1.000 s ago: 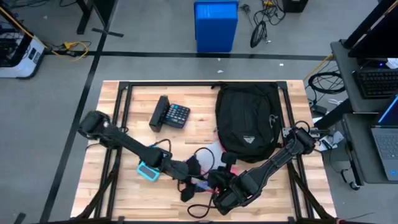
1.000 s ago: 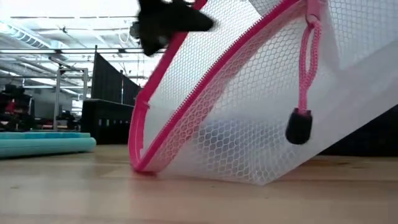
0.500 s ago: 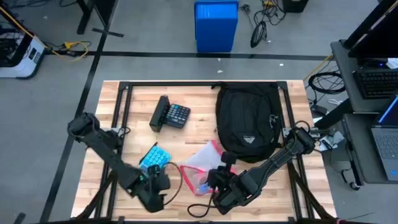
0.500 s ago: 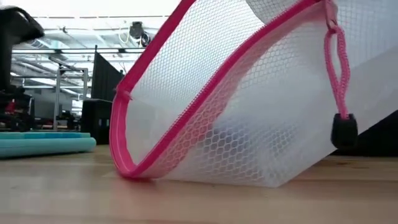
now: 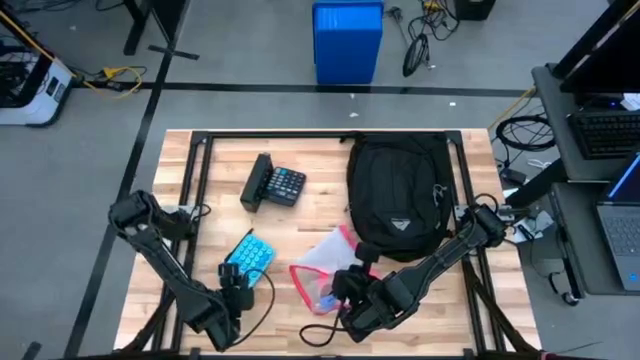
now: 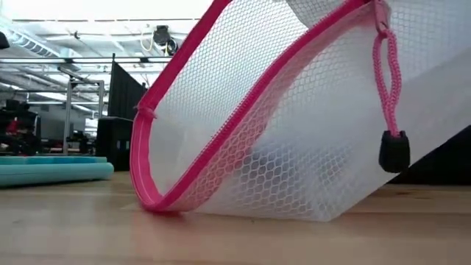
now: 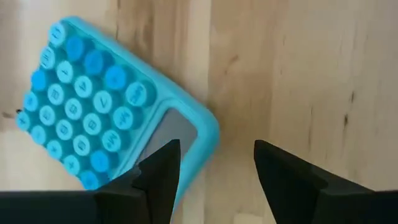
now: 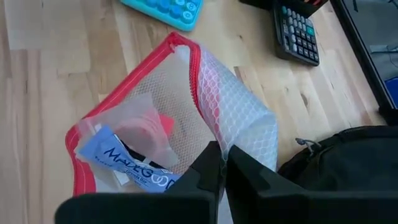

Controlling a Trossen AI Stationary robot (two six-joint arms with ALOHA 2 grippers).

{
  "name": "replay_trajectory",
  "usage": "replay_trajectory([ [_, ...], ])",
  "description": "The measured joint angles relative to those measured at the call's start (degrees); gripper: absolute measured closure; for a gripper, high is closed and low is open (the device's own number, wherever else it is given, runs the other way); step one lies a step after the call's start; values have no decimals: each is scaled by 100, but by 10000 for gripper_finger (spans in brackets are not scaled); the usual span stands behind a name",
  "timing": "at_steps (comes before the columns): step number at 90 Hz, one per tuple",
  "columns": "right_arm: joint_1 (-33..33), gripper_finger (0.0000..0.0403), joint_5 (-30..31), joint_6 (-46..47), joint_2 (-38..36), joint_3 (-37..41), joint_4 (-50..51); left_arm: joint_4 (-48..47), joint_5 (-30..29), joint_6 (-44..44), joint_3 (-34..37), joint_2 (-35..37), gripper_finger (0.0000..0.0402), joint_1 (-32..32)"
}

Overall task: Unpack backpack
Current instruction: Put the blue calculator into the white zip bag

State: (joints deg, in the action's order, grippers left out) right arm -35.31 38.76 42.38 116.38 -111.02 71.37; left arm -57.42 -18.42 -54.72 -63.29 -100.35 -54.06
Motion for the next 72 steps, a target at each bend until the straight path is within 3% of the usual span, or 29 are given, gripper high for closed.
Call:
replay_trajectory([
  [21,0,403,0,-63,0,1,13,-520,-133,26,48,-364,210,-73],
  [72,-4,403,0,-85,0,0,18,-657,-641,298,39,-1001,210,-84],
])
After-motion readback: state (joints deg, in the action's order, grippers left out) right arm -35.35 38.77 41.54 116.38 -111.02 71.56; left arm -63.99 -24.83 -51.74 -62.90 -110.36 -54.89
